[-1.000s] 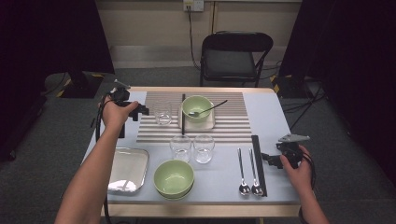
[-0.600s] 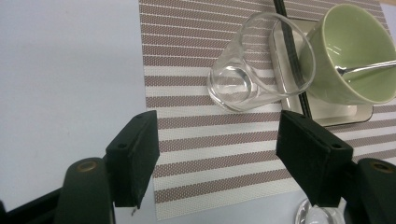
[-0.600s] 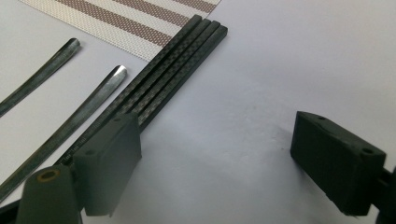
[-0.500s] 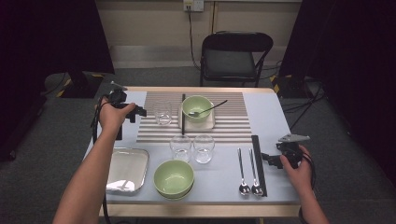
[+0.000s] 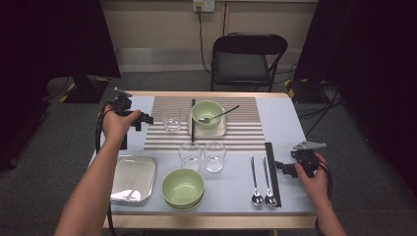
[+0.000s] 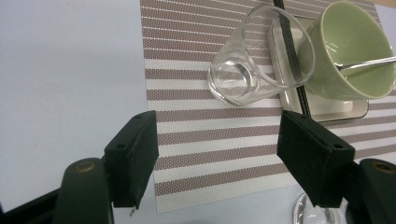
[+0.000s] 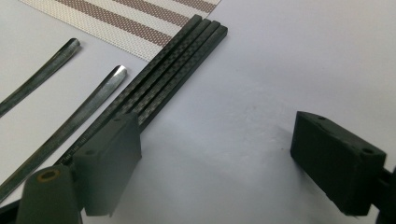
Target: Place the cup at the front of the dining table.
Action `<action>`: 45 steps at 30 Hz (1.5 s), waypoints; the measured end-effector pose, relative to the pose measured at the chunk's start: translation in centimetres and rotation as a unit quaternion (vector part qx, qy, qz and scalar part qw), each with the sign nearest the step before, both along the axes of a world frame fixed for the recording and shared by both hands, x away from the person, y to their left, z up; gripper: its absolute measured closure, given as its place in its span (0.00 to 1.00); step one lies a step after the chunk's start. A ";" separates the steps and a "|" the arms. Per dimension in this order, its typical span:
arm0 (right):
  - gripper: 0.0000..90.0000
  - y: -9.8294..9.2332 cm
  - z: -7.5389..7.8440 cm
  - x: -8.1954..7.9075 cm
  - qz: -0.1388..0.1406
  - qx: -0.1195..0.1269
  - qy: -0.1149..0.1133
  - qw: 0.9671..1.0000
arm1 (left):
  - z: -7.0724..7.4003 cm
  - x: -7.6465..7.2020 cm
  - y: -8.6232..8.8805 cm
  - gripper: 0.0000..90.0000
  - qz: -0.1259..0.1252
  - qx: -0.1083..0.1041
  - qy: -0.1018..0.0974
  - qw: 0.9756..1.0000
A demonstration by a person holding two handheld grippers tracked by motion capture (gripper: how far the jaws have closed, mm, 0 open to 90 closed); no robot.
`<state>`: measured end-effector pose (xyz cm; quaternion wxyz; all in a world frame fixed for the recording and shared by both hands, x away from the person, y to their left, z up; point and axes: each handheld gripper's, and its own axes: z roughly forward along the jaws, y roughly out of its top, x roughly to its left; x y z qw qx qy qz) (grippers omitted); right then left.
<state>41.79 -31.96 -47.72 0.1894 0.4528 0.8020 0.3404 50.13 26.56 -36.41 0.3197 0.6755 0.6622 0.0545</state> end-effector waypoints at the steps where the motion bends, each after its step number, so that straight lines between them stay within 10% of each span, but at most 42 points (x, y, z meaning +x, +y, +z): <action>1: 0.17 0.0 0.0 0.0 0.000 0.000 0.000 1.000 | 0.0 0.0 0.0 0.33 0.000 0.000 0.000 1.000; 45: 0.17 0.0 0.0 0.0 0.000 0.000 0.000 1.000 | -0.8 -2.5 2.3 0.32 0.007 0.003 -0.002 1.000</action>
